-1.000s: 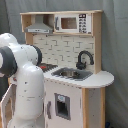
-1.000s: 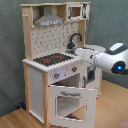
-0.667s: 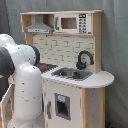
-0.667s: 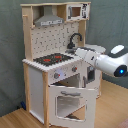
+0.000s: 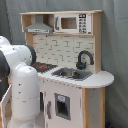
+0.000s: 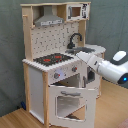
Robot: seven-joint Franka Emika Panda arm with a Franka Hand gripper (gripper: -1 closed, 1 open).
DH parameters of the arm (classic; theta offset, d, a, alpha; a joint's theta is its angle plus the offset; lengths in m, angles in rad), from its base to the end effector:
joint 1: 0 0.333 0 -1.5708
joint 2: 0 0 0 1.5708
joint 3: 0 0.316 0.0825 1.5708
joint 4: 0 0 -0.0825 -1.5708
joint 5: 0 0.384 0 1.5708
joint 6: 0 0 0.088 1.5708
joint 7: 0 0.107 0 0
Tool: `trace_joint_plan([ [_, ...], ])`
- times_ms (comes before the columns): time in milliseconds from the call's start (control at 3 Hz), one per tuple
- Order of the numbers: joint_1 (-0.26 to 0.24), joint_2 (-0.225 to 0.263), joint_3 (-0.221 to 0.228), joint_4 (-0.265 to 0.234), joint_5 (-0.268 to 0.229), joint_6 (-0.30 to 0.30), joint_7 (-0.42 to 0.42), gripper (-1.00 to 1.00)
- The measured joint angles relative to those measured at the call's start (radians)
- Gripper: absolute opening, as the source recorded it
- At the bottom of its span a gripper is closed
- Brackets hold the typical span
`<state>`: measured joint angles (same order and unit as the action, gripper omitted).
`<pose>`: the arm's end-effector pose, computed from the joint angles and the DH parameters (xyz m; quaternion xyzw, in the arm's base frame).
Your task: Play with the kitchen
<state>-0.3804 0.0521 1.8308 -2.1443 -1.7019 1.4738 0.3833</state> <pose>0.1832 0.5025 0.4817 0.4624 0.4798 0.4416 0.6008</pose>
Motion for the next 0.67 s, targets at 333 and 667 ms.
trace_joint_plan([
  [333,-0.001,-0.025,-0.005,-0.027,-0.013,0.032,0.088,1.00],
  [667,-0.002,-0.059,-0.008,-0.048,-0.025,0.073,0.187,1.00],
])
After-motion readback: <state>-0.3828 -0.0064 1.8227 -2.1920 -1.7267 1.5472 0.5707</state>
